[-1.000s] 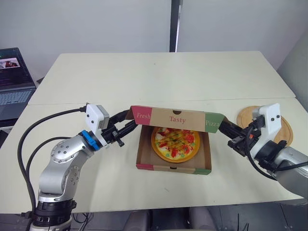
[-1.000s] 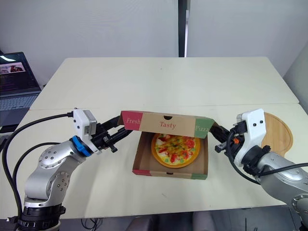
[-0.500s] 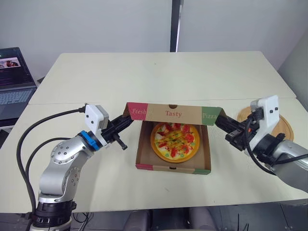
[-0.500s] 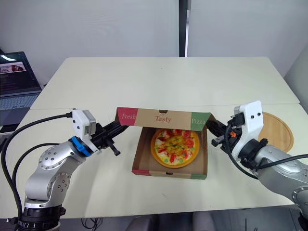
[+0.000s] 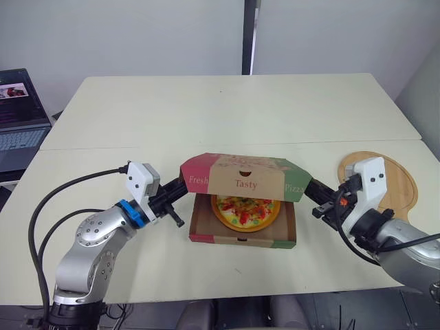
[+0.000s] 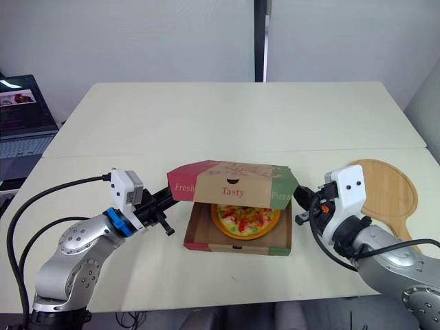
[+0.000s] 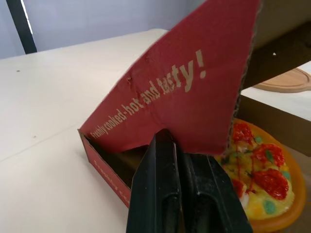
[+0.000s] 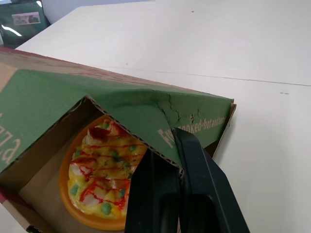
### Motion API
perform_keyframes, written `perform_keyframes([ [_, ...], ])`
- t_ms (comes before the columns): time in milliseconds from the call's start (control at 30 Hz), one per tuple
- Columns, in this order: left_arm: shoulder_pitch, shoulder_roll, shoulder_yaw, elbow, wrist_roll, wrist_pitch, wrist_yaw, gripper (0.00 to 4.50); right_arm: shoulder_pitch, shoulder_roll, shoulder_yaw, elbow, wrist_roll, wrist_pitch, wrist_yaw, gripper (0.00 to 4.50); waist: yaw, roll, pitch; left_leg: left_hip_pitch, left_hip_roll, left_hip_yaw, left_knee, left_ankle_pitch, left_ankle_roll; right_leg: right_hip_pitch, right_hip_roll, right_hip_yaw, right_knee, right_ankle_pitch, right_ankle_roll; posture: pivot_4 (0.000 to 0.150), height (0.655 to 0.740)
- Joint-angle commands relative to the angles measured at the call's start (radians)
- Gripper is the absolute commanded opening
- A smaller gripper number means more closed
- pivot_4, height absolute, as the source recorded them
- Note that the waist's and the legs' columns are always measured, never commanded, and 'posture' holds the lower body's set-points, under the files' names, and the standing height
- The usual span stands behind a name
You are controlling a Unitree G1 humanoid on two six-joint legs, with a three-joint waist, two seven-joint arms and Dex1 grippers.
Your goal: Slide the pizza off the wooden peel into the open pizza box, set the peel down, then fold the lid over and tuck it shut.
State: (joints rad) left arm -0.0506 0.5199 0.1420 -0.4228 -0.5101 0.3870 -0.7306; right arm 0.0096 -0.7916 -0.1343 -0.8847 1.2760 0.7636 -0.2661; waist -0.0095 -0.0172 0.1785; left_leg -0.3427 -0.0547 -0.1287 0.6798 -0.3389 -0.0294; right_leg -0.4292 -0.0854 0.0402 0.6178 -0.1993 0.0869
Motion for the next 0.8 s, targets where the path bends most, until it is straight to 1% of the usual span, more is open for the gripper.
perform_keyframes([
  [33, -0.01, -0.003, 0.001, -0.057, -0.04, 0.007, 0.004, 0.09, 0.002, 0.029, 0.044, -0.032, 0.012, -0.003, 0.004, 0.0, 0.0, 0.0, 0.0, 0.0, 0.0, 0.0, 0.0, 0.0, 0.0, 0.0, 0.0, 0.0, 0.0, 0.0, 0.0, 0.15, 0.74],
  [300, -0.027, 0.002, -0.001, -0.081, -0.064, 0.038, 0.021, 0.09, -0.023, 0.06, 0.039, -0.033, 0.109, -0.033, -0.041, 0.0, 0.0, 0.0, 0.0, 0.002, 0.0, -0.001, 0.0, 0.0, 0.0, 0.003, 0.0, 0.0, -0.001, 0.0, 0.0, 0.15, 0.74],
  [533, -0.013, 0.007, 0.022, -0.066, -0.07, 0.033, 0.015, 0.09, -0.001, 0.065, 0.079, -0.026, 0.065, -0.02, -0.049, 0.0, 0.001, 0.0, 0.0, 0.003, 0.0, -0.001, -0.001, 0.0, 0.0, 0.004, 0.0, 0.0, -0.002, 0.0, 0.0, 0.15, 0.74],
  [700, 0.016, 0.015, 0.037, -0.06, -0.073, -0.01, -0.018, 0.09, 0.003, 0.069, 0.066, -0.015, 0.045, -0.034, -0.044, 0.0, 0.001, 0.0, 0.0, 0.005, 0.0, -0.001, -0.001, 0.0, 0.0, 0.007, 0.0, 0.0, -0.004, 0.0, 0.0, 0.15, 0.74],
  [800, 0.048, 0.021, 0.071, -0.06, -0.093, -0.015, -0.028, 0.09, -0.002, 0.071, 0.057, -0.012, 0.042, -0.039, -0.047, 0.0, 0.001, 0.0, 0.0, 0.005, 0.0, -0.001, -0.002, 0.0, 0.0, 0.007, 0.001, 0.0, -0.004, 0.0, 0.0, 0.15, 0.74],
])
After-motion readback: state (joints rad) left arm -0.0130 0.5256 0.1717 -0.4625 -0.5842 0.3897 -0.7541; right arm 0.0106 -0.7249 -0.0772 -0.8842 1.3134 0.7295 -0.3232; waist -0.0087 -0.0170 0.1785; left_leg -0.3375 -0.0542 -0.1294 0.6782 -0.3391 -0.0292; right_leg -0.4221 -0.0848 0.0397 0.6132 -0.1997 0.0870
